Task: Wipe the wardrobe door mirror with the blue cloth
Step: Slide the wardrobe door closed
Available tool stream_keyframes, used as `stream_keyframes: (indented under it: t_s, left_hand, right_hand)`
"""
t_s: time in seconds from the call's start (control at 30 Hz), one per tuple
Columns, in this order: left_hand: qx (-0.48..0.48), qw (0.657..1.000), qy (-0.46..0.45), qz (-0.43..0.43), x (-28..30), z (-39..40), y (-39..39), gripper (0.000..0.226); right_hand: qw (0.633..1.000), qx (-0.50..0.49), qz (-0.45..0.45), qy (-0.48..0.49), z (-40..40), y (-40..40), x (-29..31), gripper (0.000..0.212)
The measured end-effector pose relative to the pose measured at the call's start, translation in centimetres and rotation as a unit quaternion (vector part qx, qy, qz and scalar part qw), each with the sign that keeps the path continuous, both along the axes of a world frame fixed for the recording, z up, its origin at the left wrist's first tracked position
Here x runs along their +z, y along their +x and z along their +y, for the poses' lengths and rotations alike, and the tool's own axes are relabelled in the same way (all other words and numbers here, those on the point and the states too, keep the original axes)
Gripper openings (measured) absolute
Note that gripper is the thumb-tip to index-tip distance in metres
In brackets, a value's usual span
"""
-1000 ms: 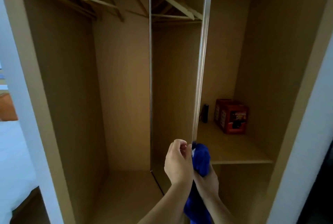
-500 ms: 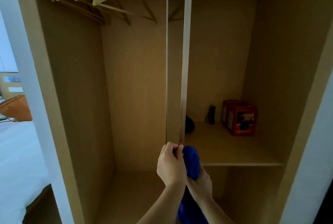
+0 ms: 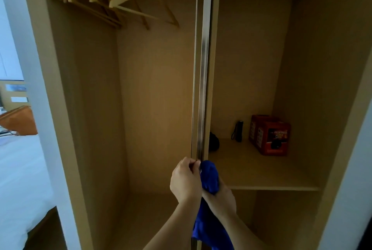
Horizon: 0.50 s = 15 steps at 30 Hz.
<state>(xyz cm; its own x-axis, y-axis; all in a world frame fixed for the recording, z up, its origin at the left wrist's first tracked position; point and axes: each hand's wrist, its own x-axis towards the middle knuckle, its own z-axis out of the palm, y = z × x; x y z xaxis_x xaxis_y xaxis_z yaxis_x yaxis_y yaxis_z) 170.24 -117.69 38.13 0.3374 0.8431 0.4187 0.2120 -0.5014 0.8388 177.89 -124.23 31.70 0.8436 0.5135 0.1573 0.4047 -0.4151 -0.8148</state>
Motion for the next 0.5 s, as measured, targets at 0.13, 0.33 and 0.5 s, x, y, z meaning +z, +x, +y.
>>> stream_keyframes:
  t_s: [0.13,0.33,0.5]
  left_hand:
    - [-0.014,0.999,0.01,0.027,0.5,1.0,0.5,0.015]
    - [-0.027,0.995,0.058,0.083,0.5,2.6,1.2,0.011]
    - [-0.01,0.99,0.064,0.124,-0.3,2.9,1.6,0.01]
  right_hand:
    - [0.999,-0.012,-0.027,-0.041,0.4,0.7,1.2,0.034]
    - [0.992,-0.051,-0.042,-0.105,1.3,1.3,2.6,0.036]
    - [0.987,-0.086,-0.057,-0.125,2.2,1.5,3.0,0.044]
